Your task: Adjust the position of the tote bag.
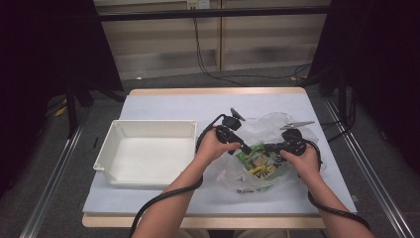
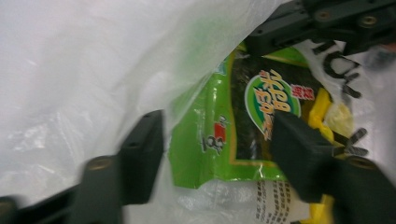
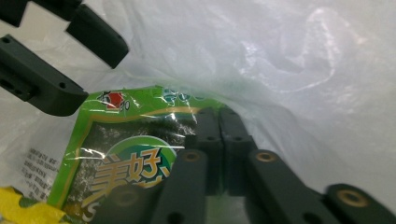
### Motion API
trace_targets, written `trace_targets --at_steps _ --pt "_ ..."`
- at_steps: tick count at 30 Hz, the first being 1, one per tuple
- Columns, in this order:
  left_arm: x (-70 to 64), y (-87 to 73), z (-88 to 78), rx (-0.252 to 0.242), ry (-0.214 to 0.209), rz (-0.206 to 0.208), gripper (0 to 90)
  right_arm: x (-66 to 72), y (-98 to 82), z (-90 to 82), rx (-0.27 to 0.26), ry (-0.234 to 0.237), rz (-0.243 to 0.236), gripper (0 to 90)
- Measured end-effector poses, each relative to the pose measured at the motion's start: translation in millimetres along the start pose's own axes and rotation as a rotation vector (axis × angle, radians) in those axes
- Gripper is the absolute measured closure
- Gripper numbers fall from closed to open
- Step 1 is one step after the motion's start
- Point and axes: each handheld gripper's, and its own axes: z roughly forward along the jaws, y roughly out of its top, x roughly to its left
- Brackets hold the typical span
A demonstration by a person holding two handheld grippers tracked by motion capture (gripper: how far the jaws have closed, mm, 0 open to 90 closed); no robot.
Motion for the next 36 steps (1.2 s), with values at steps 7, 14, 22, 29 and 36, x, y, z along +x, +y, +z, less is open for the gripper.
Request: trace_targets --at_steps 7,14,22,29,36 --pt "2.0 -3.5 3.0 0.010 -0.022 -0.028 21.1 1.9 1.9 -17.3 -0.092 0.043 -0.006 90.0" --pt "-2.4 -2.8 6.7 0.023 -0.081 -0.010 33.3 6.3 5.7 -26.0 -0.161 0.049 -0.008 90.0" --pt "-0.5 -2.8 -1.0 -0.001 -0.099 -0.021 42.0 11.4 9.1 -25.6 -0.179 0.062 -0.018 90.0" --pt "-4.5 -2.3 -14.0 -0.005 -0.138 -0.037 75.0 9.3 9.0 -24.7 -0.181 0.028 -0.023 78.3" --pt "-10.7 1.9 -25.7 0.034 -0.112 -0.023 77.7 5.8 13.6 -32.6 -0.176 0.005 0.000 71.8"
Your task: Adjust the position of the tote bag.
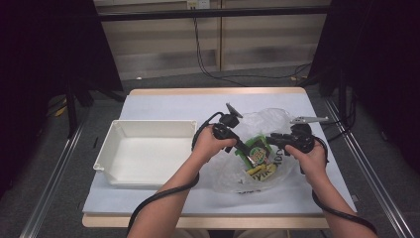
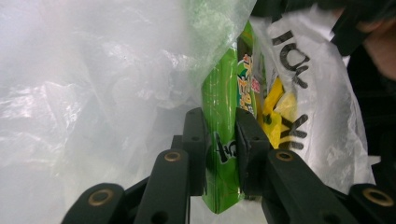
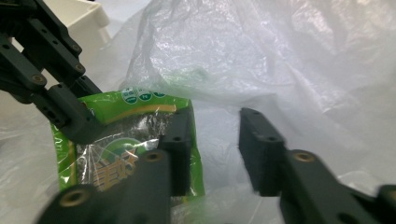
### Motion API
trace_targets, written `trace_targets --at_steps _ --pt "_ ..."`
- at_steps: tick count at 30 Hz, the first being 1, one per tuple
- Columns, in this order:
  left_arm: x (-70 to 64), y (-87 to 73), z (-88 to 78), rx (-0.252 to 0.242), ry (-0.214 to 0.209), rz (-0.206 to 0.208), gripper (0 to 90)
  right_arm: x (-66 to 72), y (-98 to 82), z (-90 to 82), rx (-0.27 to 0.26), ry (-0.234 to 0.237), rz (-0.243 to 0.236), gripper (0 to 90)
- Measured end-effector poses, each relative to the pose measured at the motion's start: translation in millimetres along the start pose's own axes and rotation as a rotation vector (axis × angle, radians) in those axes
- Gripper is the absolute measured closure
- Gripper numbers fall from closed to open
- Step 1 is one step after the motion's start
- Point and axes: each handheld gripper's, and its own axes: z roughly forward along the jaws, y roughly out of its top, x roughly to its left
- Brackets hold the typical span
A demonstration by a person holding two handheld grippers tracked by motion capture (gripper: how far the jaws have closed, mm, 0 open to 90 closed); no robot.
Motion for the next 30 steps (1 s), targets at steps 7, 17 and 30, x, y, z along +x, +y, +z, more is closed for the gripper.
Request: trace_targets --at_steps 7,17,30 --pt "-19.5 6.9 -1.6 0.027 0.022 0.072 77.8 -1.3 18.8 -1.6 0.008 -0.029 -0.008 85.6" --pt "-33.6 10.5 -23.8 -0.023 0.038 0.134 77.6 -9.0 2.5 7.3 0.061 -0.047 0.000 88.5" --pt "-42.3 27.3 -53.4 -0.042 0.096 0.155 77.5 6.9 -0.2 4.2 0.094 -0.087 -0.068 81.0"
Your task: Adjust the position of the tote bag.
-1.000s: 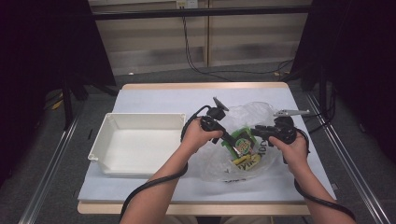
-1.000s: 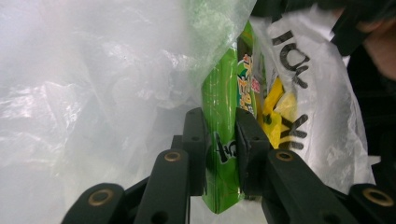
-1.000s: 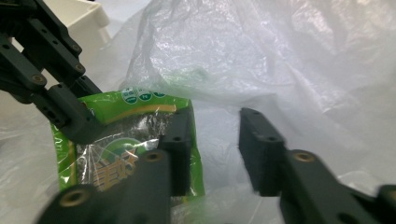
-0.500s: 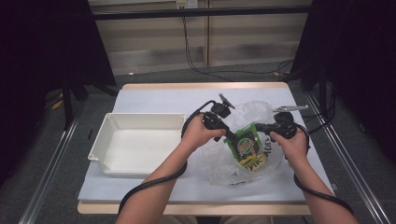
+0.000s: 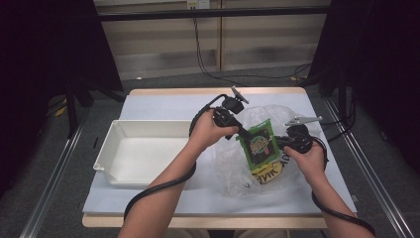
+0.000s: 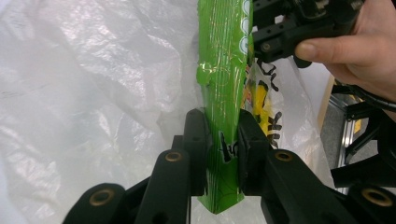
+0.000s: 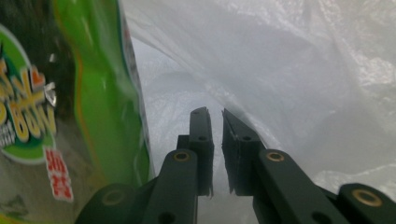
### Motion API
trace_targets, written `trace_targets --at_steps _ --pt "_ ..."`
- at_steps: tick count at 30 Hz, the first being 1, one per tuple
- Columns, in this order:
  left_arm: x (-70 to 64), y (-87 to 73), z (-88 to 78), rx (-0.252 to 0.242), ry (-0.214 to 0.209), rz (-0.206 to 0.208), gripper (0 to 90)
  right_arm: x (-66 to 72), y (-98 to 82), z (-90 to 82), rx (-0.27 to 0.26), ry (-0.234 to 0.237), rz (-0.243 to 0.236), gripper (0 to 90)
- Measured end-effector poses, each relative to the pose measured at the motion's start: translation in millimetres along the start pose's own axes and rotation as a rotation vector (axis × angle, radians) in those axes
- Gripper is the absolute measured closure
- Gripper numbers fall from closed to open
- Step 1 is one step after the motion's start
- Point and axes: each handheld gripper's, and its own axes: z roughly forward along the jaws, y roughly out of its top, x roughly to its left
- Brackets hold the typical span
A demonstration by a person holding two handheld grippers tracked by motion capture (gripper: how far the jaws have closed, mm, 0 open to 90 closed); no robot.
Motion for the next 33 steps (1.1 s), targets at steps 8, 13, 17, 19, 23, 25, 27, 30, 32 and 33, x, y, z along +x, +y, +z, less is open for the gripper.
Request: trace_targets --at_steps 8,13,17,19,23,25,27,30,32,33 --pt "2.8 2.7 -13.5 0.023 0.024 0.032 77.3 6.2 -1.8 3.0 -0.005 0.006 0.006 75.4" --pt "5.9 -4.5 -7.7 0.021 0.029 0.023 76.9 9.2 -1.7 4.3 -0.019 0.019 0.012 75.4" --pt "6.3 -9.3 1.8 0.030 0.038 0.018 76.5 11.3 -4.3 5.8 -0.019 0.016 0.009 75.1" --pt "5.9 -11.7 10.7 0.054 0.067 0.027 76.5 10.9 -7.4 7.1 -0.008 0.018 0.006 72.4" --pt "10.0 -14.5 16.5 0.083 0.104 0.027 76.8 7.7 -10.0 2.1 -0.018 0.018 0.016 68.1" --pt "13.5 -16.6 17.8 0.073 0.106 0.007 77.0 8.4 -10.8 -1.5 -0.030 0.040 0.007 65.5" --pt "16.4 -16.6 17.8 0.071 0.105 0.002 76.9 9.2 -10.8 -2.6 -0.031 0.046 0.004 64.0" --pt "12.8 -14.2 20.0 0.066 0.108 0.016 76.9 14.2 -9.7 -2.3 -0.037 0.095 -0.008 59.2" --pt "9.6 -12.7 21.2 0.077 0.105 0.039 76.9 18.2 -8.8 2.4 -0.025 0.095 -0.028 52.7" --pt "9.0 -12.1 21.7 0.085 0.100 0.056 76.8 19.8 -8.5 5.4 -0.021 0.103 -0.032 50.5"
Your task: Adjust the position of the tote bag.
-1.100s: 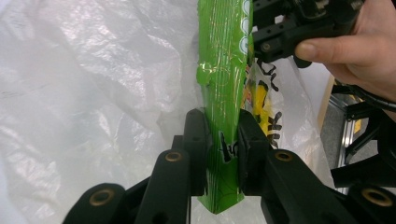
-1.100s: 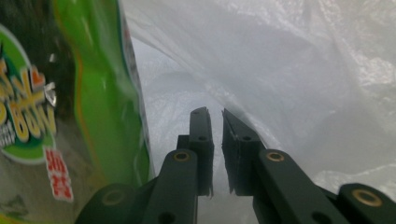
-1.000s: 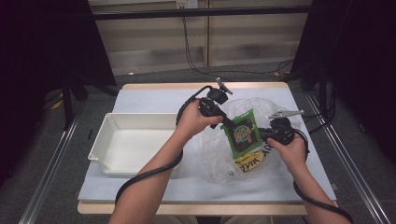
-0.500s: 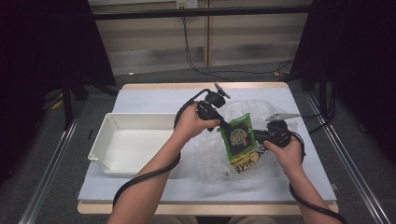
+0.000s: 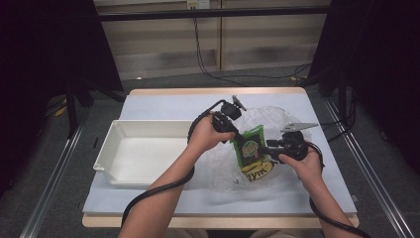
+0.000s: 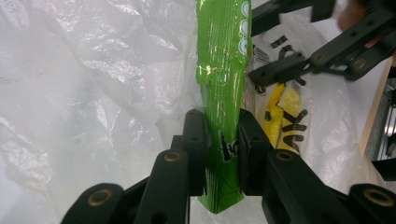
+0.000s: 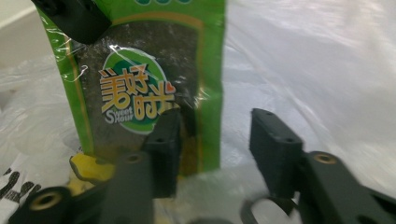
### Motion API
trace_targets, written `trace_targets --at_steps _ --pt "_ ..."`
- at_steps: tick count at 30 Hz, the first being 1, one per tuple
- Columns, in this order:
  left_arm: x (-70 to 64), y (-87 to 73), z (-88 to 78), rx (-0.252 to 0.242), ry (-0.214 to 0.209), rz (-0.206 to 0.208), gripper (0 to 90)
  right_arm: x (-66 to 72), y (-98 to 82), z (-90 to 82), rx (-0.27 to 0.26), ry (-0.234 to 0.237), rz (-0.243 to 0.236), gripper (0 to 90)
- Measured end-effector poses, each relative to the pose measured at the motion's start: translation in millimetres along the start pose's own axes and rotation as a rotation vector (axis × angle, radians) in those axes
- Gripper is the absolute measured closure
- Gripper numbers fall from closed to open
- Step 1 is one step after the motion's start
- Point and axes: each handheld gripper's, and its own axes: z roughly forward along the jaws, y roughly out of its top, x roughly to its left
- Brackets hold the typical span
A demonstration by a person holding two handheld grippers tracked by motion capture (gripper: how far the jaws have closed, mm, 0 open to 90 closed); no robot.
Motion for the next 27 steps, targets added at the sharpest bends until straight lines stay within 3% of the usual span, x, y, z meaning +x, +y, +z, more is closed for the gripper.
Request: trace_targets --at_steps 2,5,6,8,9,15,17,22,27 --pt "-1.0 0.3 1.2 0.001 0.004 -0.002 76.1 1.5 -0.1 5.5 0.007 0.024 -0.005 50.6" --pt "1.2 0.2 3.1 0.004 -0.001 -0.008 70.2 2.8 -0.6 10.5 0.001 0.049 -0.025 64.5" --pt "2.2 0.3 3.5 0.008 0.007 0.000 60.8 2.4 -1.7 9.9 -0.009 0.053 -0.045 81.1" --pt "3.5 -0.7 2.6 -0.010 0.015 -0.007 49.9 0.6 -3.0 9.3 -0.017 0.062 -0.051 87.6" --pt "4.8 -2.1 -1.3 -0.028 0.029 -0.018 48.1 0.1 -3.6 9.1 -0.019 0.059 -0.056 88.6" --pt "8.7 -4.6 -5.9 -0.028 0.031 -0.040 44.3 0.7 -5.6 9.6 -0.031 0.056 -0.064 89.8" --pt "8.5 -3.7 -5.7 -0.022 0.017 -0.039 45.3 1.1 -6.4 8.2 -0.040 0.052 -0.063 89.9" --pt "6.3 1.6 -8.8 -0.034 0.021 -0.040 41.3 2.5 -6.7 4.9 -0.050 0.040 -0.062 90.0" --pt "4.5 4.8 -13.6 -0.011 0.032 -0.033 41.5 2.4 -7.5 2.7 -0.057 0.042 -0.068 90.0"
